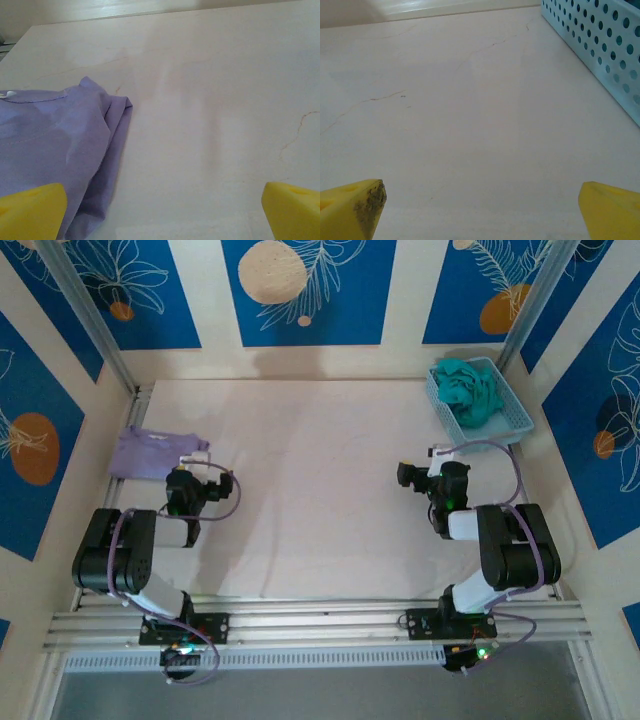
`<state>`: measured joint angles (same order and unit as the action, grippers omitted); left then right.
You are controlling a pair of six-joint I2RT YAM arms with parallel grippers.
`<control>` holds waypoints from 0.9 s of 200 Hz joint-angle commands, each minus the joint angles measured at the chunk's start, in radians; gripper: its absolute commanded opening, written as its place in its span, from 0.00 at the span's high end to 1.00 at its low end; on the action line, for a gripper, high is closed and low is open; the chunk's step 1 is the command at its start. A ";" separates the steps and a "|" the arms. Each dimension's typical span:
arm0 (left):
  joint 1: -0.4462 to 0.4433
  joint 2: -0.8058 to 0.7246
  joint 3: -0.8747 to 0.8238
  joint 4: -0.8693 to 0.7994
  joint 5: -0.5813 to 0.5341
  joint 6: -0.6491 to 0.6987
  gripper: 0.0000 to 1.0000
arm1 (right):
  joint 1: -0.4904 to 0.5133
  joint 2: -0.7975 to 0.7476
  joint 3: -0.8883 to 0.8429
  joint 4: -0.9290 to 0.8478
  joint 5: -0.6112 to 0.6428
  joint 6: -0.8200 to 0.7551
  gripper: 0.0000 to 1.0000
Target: Fold the inside-out t-shirt
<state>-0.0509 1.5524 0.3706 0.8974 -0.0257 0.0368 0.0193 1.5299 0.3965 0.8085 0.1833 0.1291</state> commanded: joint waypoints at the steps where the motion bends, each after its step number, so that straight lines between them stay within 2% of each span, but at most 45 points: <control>1: -0.007 0.003 0.017 0.001 0.025 0.017 0.00 | 0.001 -0.007 0.004 0.031 0.013 -0.011 0.01; 156: -0.007 0.002 0.016 0.002 0.016 0.014 0.00 | -0.003 -0.007 0.005 0.029 0.005 -0.008 0.01; 172: -0.007 -0.026 0.013 -0.010 -0.069 -0.019 0.00 | 0.000 -0.009 0.005 0.032 0.013 -0.010 0.01; 180: -0.007 -0.074 0.020 -0.071 -0.130 -0.039 0.00 | 0.007 -0.028 0.019 -0.010 0.046 -0.005 0.01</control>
<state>-0.0513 1.5513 0.3706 0.8967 -0.0395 0.0334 0.0193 1.5295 0.3969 0.8078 0.1837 0.1291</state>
